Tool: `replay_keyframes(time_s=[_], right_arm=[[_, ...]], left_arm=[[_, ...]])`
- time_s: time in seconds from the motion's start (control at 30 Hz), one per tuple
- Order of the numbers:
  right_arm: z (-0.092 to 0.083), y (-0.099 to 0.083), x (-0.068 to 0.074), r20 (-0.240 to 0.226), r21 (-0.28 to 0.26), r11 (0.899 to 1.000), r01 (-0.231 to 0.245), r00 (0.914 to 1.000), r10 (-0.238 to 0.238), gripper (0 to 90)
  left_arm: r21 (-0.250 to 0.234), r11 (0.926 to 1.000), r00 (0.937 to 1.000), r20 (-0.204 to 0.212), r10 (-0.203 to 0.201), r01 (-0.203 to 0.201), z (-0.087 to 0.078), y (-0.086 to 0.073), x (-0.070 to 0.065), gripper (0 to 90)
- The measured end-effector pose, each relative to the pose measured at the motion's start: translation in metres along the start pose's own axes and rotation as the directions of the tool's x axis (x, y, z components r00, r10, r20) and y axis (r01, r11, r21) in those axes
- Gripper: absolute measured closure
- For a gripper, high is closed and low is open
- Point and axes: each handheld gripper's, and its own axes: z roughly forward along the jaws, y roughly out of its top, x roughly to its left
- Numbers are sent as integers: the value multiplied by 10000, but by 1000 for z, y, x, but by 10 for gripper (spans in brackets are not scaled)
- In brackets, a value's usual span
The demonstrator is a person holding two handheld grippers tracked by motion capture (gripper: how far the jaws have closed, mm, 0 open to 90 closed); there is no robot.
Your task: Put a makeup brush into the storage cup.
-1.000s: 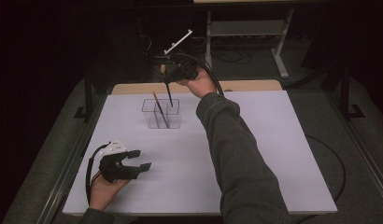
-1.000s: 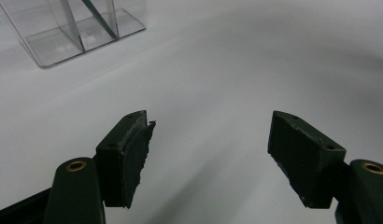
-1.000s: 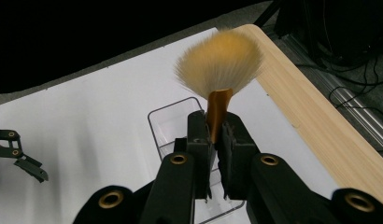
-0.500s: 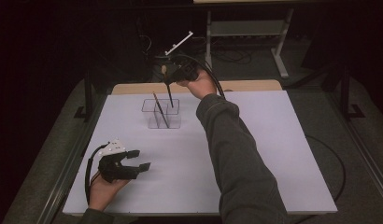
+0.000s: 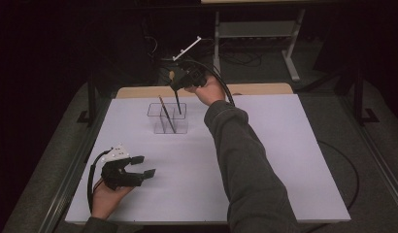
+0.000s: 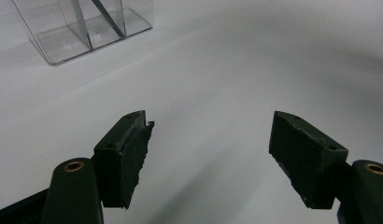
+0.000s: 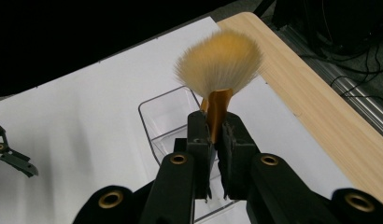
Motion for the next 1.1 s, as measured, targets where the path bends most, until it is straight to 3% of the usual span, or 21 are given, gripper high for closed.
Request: replay_keyframes(time_s=[0.27, 0.43, 0.73, 0.77, 0.9, 1.1], right_arm=[[5, -6, -2, 45, 55, 9999, -122, 9999, 122, 826], [4, -9, -2, -12, -3, 9995, -330, 9995, 330, 827], [9, -17, -4, -40, -59, 9992, -387, 9992, 387, 827], [10, -18, -3, -68, -40, 9989, -459, 9989, 459, 827], [11, -20, -4, -46, -3, 9988, -490, 9988, 490, 827], [16, -24, -4, -49, 64, 9986, -520, 9986, 520, 826]], left_arm=[[27, 10000, 10000, -9, -8, 8, 0, 0, 0, 276], [-49, 9998, 9998, 13, -211, 211, 0, -1, 0, 276], [41, 9999, 9999, 32, -144, 144, 0, 0, 0, 280], [28, 10000, 10000, 31, 33, -33, 0, 0, 1, 279], [7, 9999, 9999, 53, -153, 153, 1, 0, -1, 277], [-18, 9999, 9999, 63, -115, 115, 0, 0, -1, 282]])
